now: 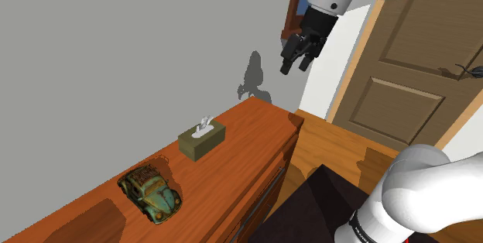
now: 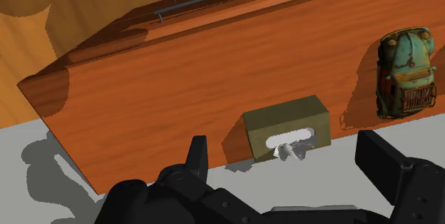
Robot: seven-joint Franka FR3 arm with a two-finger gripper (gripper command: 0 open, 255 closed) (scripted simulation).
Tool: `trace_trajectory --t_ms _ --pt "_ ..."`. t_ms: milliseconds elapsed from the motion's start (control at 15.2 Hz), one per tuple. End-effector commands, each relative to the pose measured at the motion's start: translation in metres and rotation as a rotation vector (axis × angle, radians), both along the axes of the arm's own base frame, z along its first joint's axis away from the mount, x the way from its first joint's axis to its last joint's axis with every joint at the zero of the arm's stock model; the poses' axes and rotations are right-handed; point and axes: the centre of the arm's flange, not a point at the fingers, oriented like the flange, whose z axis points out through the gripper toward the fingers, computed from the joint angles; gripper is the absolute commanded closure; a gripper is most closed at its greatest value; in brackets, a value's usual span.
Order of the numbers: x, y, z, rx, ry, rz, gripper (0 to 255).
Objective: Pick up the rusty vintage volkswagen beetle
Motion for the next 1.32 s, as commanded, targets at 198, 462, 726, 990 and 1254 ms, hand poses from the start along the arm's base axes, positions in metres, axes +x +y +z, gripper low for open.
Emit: trace_trajectory --t_ms 198,462,726,990,1254 --pt "0.016 0.029 -0.022 0.001 0.005 0.003 0" --pt "0.037 0.068 -0.051 0.002 0.011 0.007 0" --pt "0.058 0.106 -0.08 0.004 0.017 0.011 0" --pt "0.078 0.145 -0.11 0.005 0.024 0.015 0" --pt "0.099 0.184 -0.139 0.006 0.03 0.019 0"
